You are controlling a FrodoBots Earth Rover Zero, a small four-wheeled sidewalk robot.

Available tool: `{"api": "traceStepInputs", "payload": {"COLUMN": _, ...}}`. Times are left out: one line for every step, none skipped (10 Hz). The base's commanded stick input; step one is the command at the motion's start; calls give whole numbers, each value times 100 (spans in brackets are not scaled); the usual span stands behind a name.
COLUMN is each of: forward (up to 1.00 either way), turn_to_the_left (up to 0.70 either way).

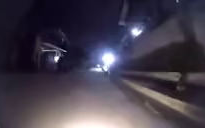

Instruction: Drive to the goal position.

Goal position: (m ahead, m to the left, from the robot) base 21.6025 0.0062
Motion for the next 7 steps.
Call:
{"api": "traceStepInputs", "payload": {"forward": 70, "turn_to_the_left": -14}}
{"api": "traceStepInputs", "payload": {"forward": 70, "turn_to_the_left": 0}}
{"api": "traceStepInputs", "payload": {"forward": 70, "turn_to_the_left": 0}}
{"api": "traceStepInputs", "payload": {"forward": 70, "turn_to_the_left": 0}}
{"api": "traceStepInputs", "payload": {"forward": 70, "turn_to_the_left": 0}}
{"api": "traceStepInputs", "payload": {"forward": 70, "turn_to_the_left": 0}}
{"api": "traceStepInputs", "payload": {"forward": 70, "turn_to_the_left": 0}}
